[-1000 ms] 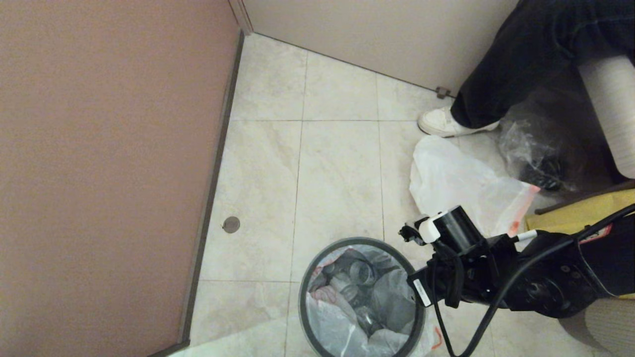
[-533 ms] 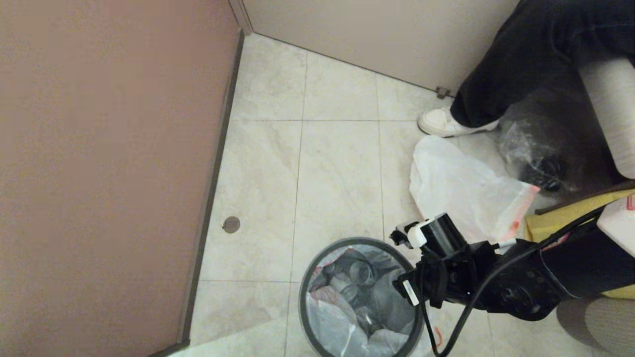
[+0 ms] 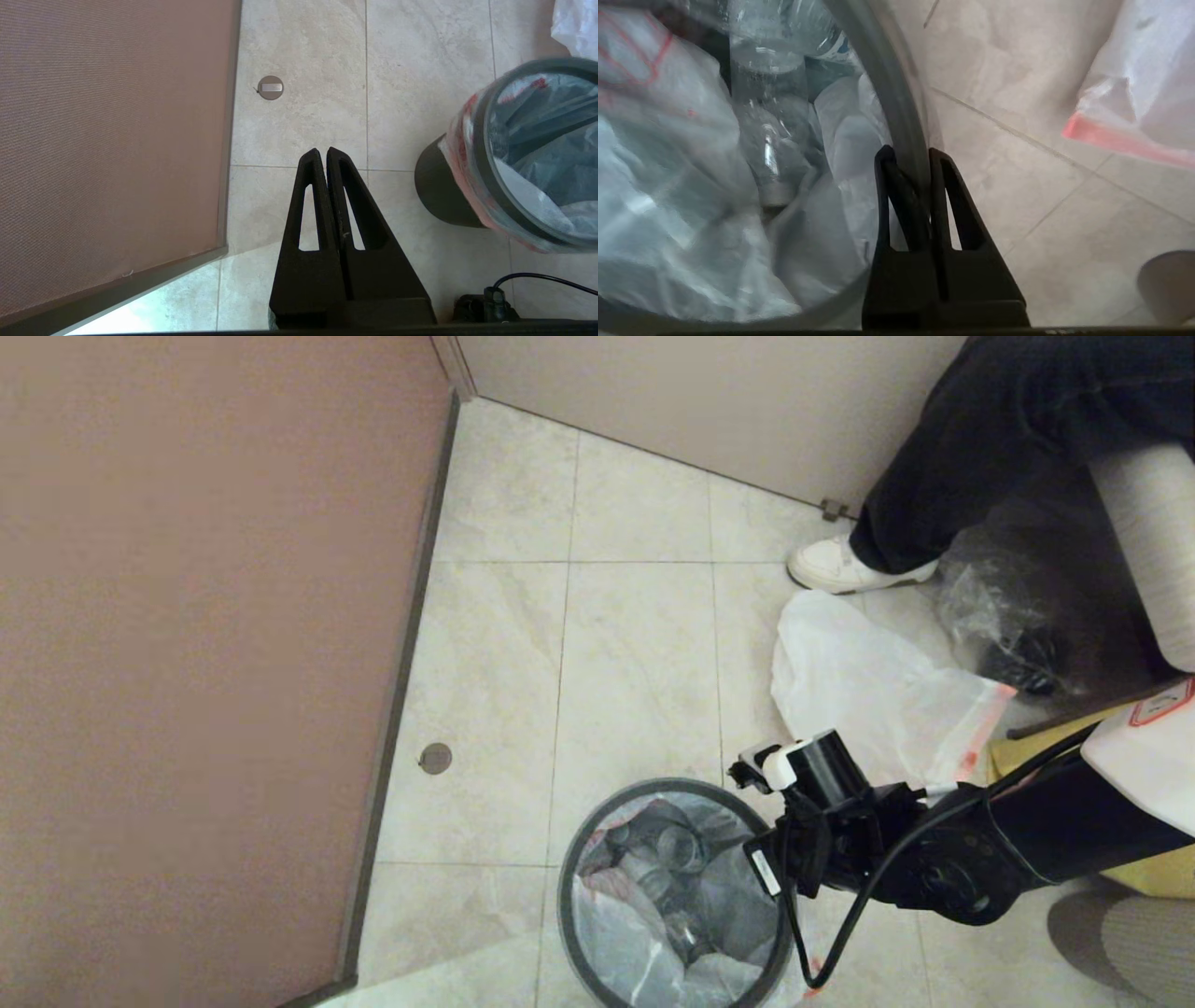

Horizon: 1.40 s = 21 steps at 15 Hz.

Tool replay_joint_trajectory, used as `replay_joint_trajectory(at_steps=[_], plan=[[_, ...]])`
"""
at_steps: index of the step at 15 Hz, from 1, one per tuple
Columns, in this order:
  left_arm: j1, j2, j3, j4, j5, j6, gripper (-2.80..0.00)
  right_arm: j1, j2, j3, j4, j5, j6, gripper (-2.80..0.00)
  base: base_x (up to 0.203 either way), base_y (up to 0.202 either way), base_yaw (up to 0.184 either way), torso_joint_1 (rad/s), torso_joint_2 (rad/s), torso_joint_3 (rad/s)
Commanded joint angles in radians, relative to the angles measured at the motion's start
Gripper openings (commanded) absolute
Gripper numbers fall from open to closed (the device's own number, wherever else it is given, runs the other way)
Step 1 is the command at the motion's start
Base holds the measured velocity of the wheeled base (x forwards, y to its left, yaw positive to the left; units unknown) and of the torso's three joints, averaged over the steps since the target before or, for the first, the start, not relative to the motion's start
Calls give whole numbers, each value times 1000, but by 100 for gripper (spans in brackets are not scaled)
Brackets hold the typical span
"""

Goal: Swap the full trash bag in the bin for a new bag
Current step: Place the trash can ring on the floor

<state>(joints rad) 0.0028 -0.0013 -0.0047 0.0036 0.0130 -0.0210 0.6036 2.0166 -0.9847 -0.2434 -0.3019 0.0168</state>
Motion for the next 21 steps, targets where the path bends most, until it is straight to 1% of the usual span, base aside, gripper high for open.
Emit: replay_joint_trajectory(at_steps=[1,3,5,7,11,13,14,18,19,20,21], plan=[[0,1,0,1,1,0,-280,7,-49,5,1,-2,0,-280,0,0,0,0,0,0],[0,1,0,0,1,0,-280,26,-83,17,13,-6,2,-280,0,0,0,0,0,0],[0,1,0,-1,1,0,-280,39,-106,27,15,-37,2,-280,0,0,0,0,0,0],[0,1,0,0,1,0,-280,46,-144,38,23,-43,2,-280,0,0,0,0,0,0],[0,1,0,-1,1,0,-280,81,-263,74,143,-44,11,-280,0,0,0,0,0,0],[0,1,0,0,1,0,-280,90,-349,94,197,-48,36,-280,0,0,0,0,0,0],[0,1,0,1,1,0,-280,87,-406,98,245,-52,58,-280,0,0,0,0,0,0],[0,1,0,0,1,0,-280,48,-664,94,540,-52,158,-280,0,0,0,0,0,0],[0,1,0,-1,1,0,-280,17,-729,91,613,-51,176,-280,0,0,0,0,0,0],[0,1,0,0,1,0,-280,-38,-765,91,663,-50,186,-280,0,0,0,0,0,0],[0,1,0,-1,1,0,-280,-122,-784,92,697,-43,188,-280,0,0,0,0,0,0]])
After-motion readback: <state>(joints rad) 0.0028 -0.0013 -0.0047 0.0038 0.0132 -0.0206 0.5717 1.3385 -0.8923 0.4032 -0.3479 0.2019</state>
